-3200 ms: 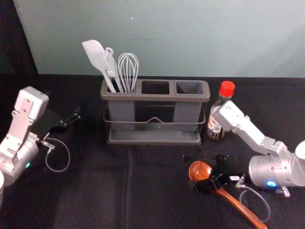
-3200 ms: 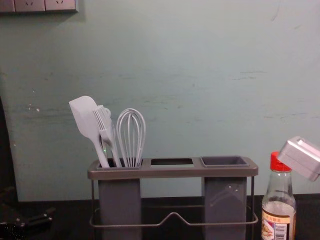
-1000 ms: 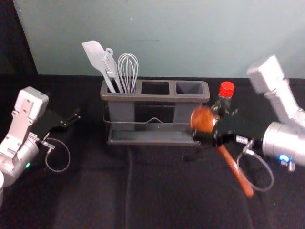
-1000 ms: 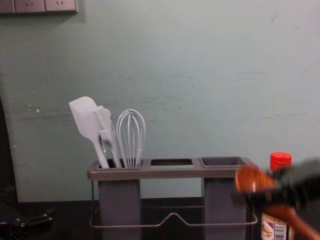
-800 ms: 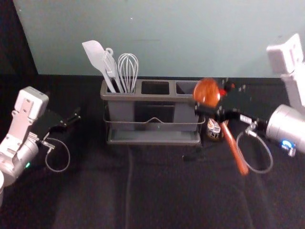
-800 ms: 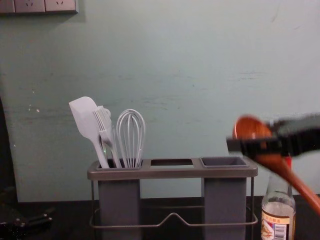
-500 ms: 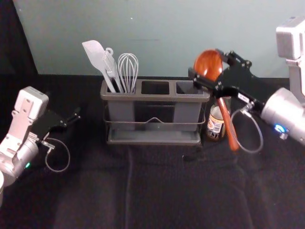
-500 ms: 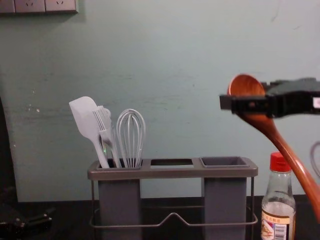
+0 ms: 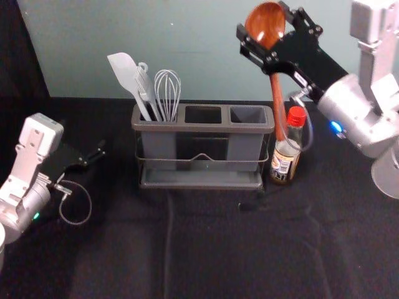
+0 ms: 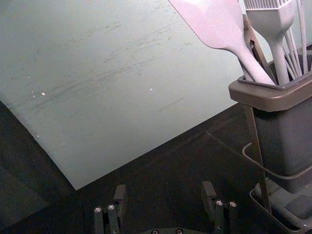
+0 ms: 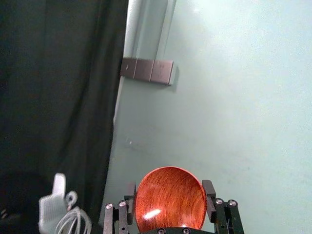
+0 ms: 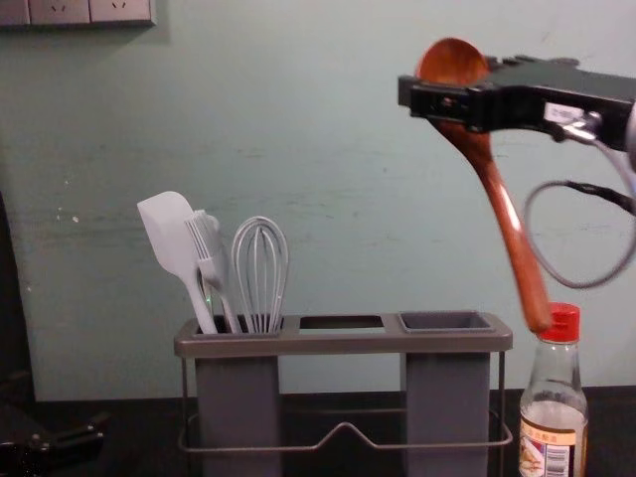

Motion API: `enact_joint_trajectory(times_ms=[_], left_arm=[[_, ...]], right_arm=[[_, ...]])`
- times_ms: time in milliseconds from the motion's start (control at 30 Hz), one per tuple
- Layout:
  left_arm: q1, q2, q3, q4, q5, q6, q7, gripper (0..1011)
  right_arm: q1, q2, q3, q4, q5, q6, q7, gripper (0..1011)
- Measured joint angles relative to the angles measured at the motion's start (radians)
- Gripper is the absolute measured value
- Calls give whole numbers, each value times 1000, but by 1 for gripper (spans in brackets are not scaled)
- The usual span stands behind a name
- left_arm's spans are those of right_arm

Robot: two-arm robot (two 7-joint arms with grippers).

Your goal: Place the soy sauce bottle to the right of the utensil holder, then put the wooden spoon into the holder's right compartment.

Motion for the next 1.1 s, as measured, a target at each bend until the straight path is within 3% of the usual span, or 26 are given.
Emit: enact_joint_trajectory(times_ms=[233,433,1100], left_arm=[[0,0,0,0,0,0,0,1005],[0,0,0,0,0,0,0,1005],[0,0,0,0,0,0,0,1005]], right_arm=[[72,-87,-17,123,-56,-95,-12,838],[124,-139,-19,213,-87,-139,-15,837],[231,-269,-17,466,-183,-255,-44,837]])
